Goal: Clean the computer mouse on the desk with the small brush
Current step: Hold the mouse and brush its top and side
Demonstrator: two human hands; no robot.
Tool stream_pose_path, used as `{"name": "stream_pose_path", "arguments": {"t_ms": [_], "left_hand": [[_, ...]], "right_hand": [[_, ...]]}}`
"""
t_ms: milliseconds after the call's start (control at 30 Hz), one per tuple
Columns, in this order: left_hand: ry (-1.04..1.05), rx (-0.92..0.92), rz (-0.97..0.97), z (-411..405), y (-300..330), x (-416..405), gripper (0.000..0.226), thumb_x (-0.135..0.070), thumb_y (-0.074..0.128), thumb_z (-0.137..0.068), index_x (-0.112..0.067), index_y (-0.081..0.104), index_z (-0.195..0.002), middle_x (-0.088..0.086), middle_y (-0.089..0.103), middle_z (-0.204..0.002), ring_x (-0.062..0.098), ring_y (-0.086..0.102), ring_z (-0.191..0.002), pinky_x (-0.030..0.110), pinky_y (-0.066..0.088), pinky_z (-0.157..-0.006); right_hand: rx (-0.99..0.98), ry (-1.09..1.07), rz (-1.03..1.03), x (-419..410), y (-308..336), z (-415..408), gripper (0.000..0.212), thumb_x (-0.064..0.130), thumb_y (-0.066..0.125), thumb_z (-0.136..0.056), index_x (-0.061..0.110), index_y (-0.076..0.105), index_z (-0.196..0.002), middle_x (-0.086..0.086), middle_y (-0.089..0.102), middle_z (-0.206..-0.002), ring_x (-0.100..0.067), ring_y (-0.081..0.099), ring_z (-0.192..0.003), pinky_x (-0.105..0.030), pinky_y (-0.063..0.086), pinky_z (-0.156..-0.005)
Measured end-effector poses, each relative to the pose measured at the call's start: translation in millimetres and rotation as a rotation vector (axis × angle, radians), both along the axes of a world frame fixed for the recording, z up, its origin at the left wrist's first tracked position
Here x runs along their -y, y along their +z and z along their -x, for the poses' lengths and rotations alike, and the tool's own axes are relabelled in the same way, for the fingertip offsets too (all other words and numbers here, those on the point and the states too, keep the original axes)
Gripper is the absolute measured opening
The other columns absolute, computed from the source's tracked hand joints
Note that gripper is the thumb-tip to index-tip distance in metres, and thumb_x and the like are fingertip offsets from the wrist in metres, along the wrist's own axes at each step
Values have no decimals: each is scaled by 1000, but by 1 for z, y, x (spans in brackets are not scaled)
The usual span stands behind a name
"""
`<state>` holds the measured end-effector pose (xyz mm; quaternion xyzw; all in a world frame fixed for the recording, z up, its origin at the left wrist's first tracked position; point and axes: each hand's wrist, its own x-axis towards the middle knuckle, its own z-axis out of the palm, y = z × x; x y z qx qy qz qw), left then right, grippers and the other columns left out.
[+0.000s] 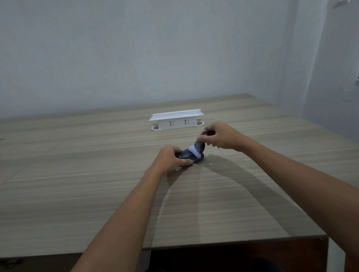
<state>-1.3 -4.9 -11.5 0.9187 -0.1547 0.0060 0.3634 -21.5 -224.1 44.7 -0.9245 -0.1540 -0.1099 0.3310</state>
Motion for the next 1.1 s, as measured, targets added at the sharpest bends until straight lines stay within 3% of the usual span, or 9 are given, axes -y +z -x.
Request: {"name": "stream_pose_path", "arguments": {"t_ms": [167,333,467,633,767,867,933,1100], "left_hand": [[-4,2,-10,-1,1,1,44,-39,85,-73,-16,75,-109,1,74,-95,14,65,-83,21,45,-63],[-29,-1,0,-1,-1,-4,40,-38,84,-75,-14,75,-105,2,74,-90,11,61,-74,22,41,-61],[-52,-6,17,-2,0,-6,46,-39,85,-74,-18,75,-114,-2,75,-100,13,67,-91,22,47,-72],[-90,-27,40,-6,0,-10,43,-41,85,-72,-24,76,-110,-6,77,-94,14,70,-89,31,54,-82],[-104,-26,35,-8,0,-11,46,-40,85,-72,-23,76,-114,-6,77,-99,15,70,-95,32,56,-85],[-108,-37,45,-10,-1,-12,47,-42,85,-72,-24,76,-114,-8,77,-99,14,71,-95,34,57,-86],[-113,-34,36,-10,-1,-13,48,-42,85,-72,-24,75,-115,-7,77,-99,15,71,-95,34,56,-85],[-128,-25,47,-10,0,-11,43,-35,85,-74,-21,76,-114,0,78,-99,16,69,-92,35,54,-85]], "right_hand": [[79,-78,250,-1,-1,-7,16,19,67,-87,7,78,-87,-3,69,-77,-16,57,-70,-21,37,-55],[26,28,7,-13,4,-9,21,28,68,-88,9,74,-81,1,59,-64,-11,50,-56,-23,40,-53],[73,-34,264,-12,9,-13,17,20,65,-89,7,76,-87,0,67,-77,-13,55,-67,-23,38,-57],[31,34,85,-21,15,-14,18,26,68,-89,11,73,-79,2,58,-67,-11,47,-58,-25,38,-56],[27,-51,284,-19,15,-20,18,19,66,-87,6,76,-79,-1,61,-64,-16,52,-59,-24,37,-52],[33,-33,180,-21,20,-21,20,21,68,-86,12,72,-69,2,56,-61,-12,48,-56,-25,37,-53],[-3,0,74,-25,18,-22,20,25,70,-86,9,72,-73,-2,58,-66,-13,48,-58,-28,39,-58],[-3,-96,233,-21,17,-23,17,17,68,-84,6,77,-75,-2,59,-58,-13,48,-52,-27,37,-50]]}}
